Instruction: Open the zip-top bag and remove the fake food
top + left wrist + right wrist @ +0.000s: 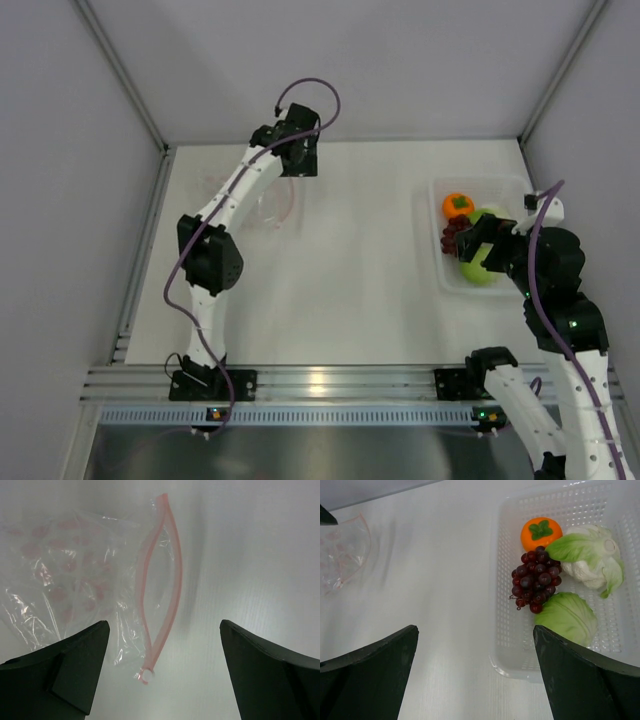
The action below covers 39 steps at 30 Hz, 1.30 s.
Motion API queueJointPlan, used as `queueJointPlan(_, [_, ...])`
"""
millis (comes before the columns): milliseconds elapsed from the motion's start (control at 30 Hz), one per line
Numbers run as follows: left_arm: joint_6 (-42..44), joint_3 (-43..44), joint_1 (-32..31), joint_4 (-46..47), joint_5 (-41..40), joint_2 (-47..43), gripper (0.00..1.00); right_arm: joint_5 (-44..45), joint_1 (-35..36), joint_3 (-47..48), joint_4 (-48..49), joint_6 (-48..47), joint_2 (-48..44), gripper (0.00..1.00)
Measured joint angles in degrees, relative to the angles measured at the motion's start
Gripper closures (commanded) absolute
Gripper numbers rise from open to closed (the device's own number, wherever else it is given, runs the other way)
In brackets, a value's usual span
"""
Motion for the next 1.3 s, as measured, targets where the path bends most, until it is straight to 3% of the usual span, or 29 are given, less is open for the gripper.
queueJointPlan(100, [-0.87,-2.36,0.07,1.40,2.56,-6.69,0.02,0.48,0.02,0.00,0.02,-0.02,-0.28,0.01])
queueJointPlan(300, [-1.60,-16.57,0.07,6.45,5.25,-26.60,0.02,4.26,0.02,0.00,0.11,-0.92,-1.03,0.01])
queueJointPlan(600, [-1.55,-42.88,0.07,10.86,-1.51,-53.77,0.02,7.50,0.94,0.02,0.04,-2.95,0.68,0.01])
queueJointPlan(833, [0.00,-58.40,0.07,10.84,-3.08,-72.17,0.02,12.59,3.45,0.74,-0.35,-4.55,2.34,0.01])
queueJointPlan(1100, [3.28,-64.11,0.07,9.42,-1.49,-90.62,0.02,14.34,6.38,0.87,-1.25,-7.06,-2.23,0.01])
queueJointPlan(1300, [4.50,-64.61,0.07,6.88,-1.01,-96.39,0.02,15.63,6.40,0.87,-1.99,-9.03,-8.87,0.01])
